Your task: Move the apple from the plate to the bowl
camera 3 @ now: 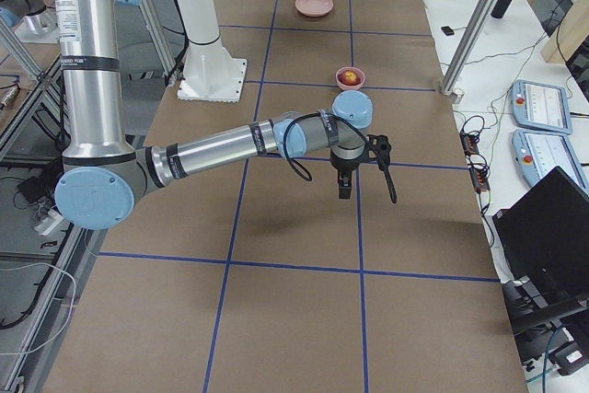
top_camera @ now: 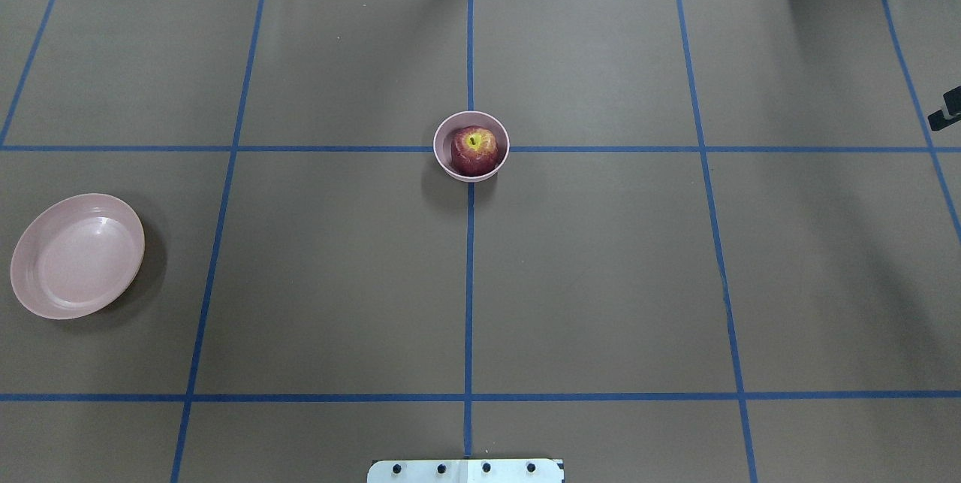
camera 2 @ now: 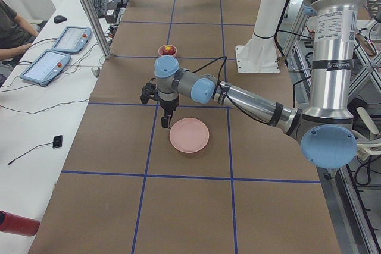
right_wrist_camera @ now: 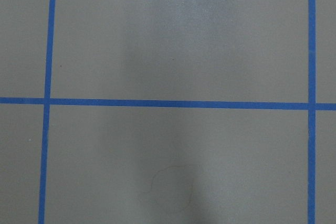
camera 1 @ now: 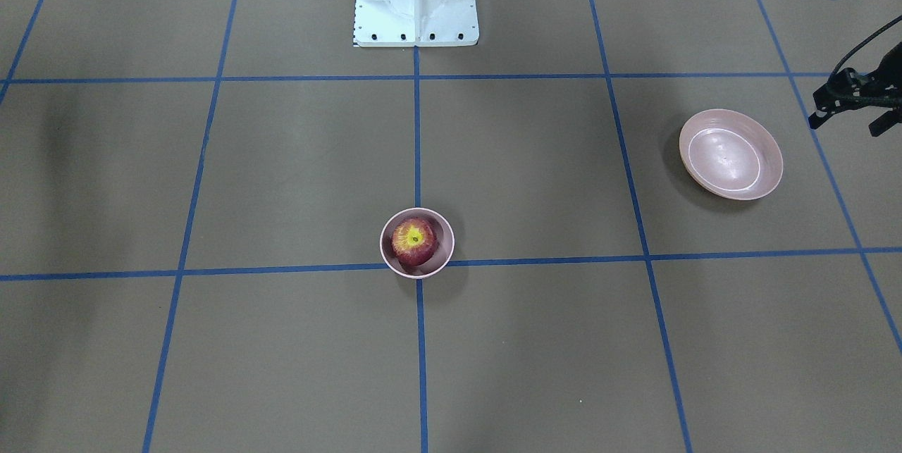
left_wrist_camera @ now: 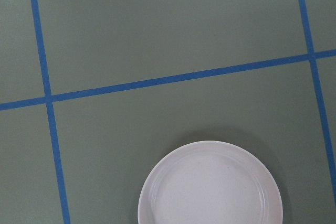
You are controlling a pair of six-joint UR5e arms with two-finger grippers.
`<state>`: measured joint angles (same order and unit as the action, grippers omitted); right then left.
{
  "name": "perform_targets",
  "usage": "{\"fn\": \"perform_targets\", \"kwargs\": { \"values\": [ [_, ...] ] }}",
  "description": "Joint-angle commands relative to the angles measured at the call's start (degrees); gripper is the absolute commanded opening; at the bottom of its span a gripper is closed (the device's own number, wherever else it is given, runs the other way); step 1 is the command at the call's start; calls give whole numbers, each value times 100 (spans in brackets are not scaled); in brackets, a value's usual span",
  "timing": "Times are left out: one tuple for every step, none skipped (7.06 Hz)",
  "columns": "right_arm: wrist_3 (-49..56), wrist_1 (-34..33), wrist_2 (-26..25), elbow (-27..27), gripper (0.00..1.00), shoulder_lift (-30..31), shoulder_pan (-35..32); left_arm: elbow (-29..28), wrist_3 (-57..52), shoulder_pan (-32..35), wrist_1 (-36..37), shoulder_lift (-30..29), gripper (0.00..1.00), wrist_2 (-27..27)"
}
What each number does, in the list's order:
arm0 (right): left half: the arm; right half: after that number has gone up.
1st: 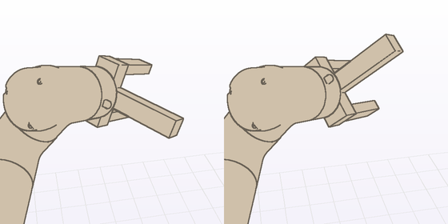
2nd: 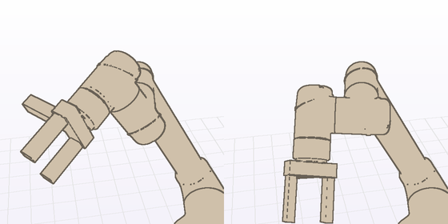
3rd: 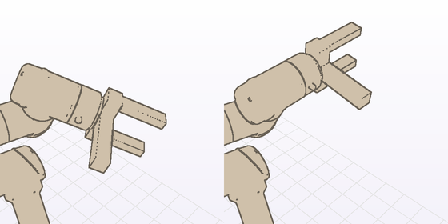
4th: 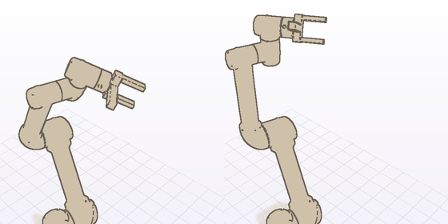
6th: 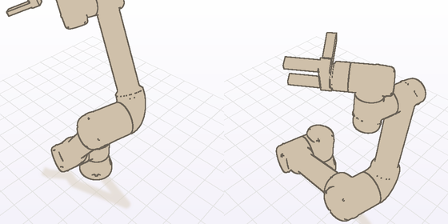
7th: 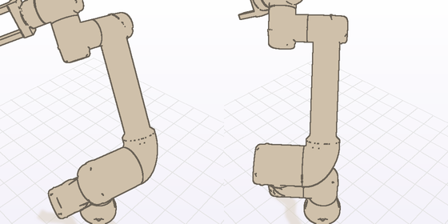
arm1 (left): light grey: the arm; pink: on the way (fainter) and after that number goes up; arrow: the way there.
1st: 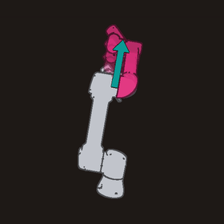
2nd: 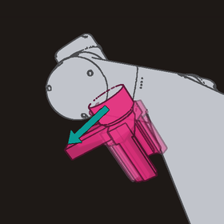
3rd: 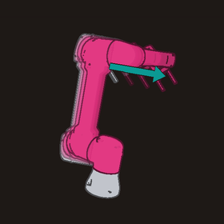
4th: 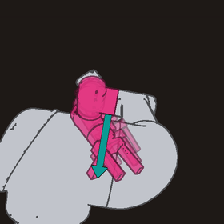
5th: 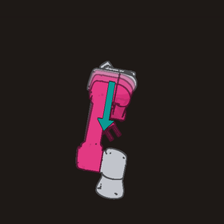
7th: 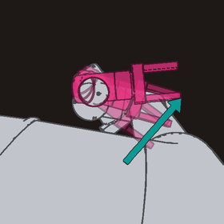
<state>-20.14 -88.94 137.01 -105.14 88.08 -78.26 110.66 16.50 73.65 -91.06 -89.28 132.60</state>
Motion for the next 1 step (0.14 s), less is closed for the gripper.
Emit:
{"fn": "perform_targets", "kwargs": {
  "values": [
    [-7, 0, 1, 10, 100, -2, 4, 70, 2, 0, 0, 7, 98, 20]
  ]
}}
